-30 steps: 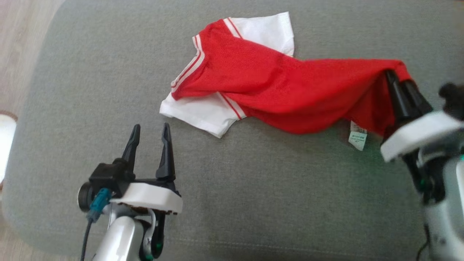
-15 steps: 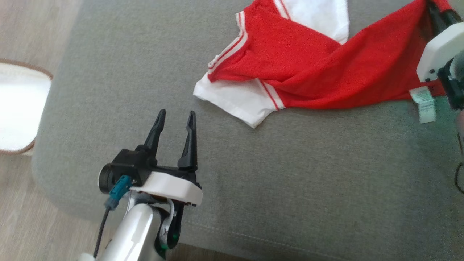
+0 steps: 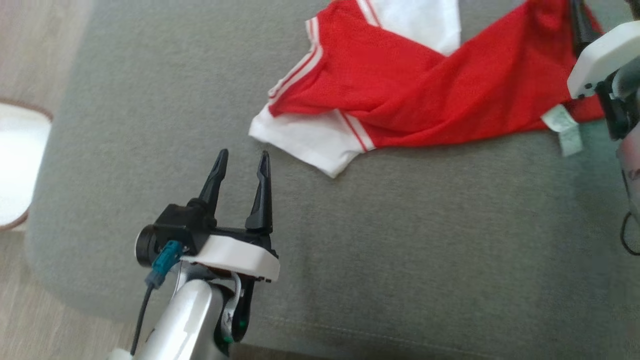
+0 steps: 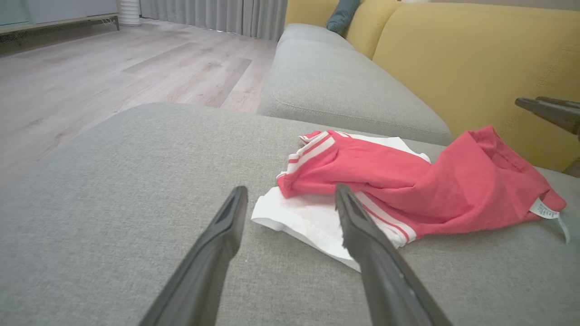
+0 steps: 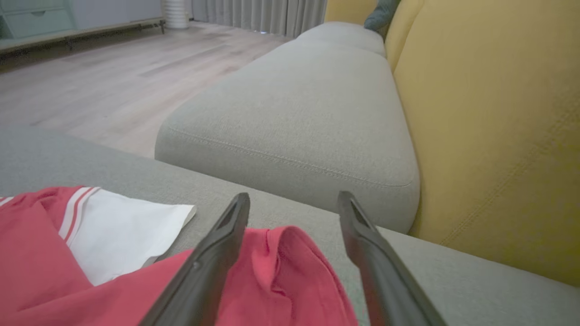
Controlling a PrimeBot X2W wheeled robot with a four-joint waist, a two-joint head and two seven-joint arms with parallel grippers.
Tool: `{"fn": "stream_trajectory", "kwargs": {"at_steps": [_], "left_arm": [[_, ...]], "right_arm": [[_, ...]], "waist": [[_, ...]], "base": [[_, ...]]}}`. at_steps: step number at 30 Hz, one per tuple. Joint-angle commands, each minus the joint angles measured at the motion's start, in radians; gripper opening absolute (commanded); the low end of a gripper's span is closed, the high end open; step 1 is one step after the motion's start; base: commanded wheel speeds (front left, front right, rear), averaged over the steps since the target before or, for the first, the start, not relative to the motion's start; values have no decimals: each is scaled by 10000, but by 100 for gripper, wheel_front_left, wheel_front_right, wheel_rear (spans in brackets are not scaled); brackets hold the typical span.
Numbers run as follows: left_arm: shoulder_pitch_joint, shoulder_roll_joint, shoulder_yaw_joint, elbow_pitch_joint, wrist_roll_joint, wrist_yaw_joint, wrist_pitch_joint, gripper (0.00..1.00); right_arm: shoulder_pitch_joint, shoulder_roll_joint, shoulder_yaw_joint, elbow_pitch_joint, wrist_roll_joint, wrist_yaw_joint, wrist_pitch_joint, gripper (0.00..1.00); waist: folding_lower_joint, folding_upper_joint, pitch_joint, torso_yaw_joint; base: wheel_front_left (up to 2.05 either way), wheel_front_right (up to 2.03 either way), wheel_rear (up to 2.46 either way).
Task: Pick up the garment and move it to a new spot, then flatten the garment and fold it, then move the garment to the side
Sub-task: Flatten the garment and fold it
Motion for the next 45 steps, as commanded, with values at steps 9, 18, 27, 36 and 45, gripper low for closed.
{"fn": "stream_trajectory", "kwargs": {"at_steps": [9, 18, 27, 36, 45], "left_arm": [[-4, 43, 558, -283, 97, -28, -122, 100], [-32, 43, 599, -275, 218, -113, -122, 100], [-143, 43, 543, -168, 269, -167, -122, 100], [-231, 43, 500, -140, 242, -158, -122, 100], [-281, 43, 530, -85, 258, -161, -122, 100]], "right_arm": [[1390, 216, 927, -1357, 1514, 65, -636, 100], [3378, 846, 1355, -2510, 2254, 65, -392, 100], [3208, 1145, 509, -2127, 1813, 65, -288, 100], [2609, 1514, -52, -1178, 1359, 65, -306, 100], [1979, 1736, -485, -165, 1156, 65, -837, 0]], "waist": [[0, 0, -556, -1303], [0, 0, -382, -1591], [0, 0, -154, -1325], [0, 0, 20, -1099], [0, 0, 70, -1047]], "base": [[0, 0, 0], [0, 0, 0], [0, 0, 0], [0, 0, 0], [0, 0, 0]]}}
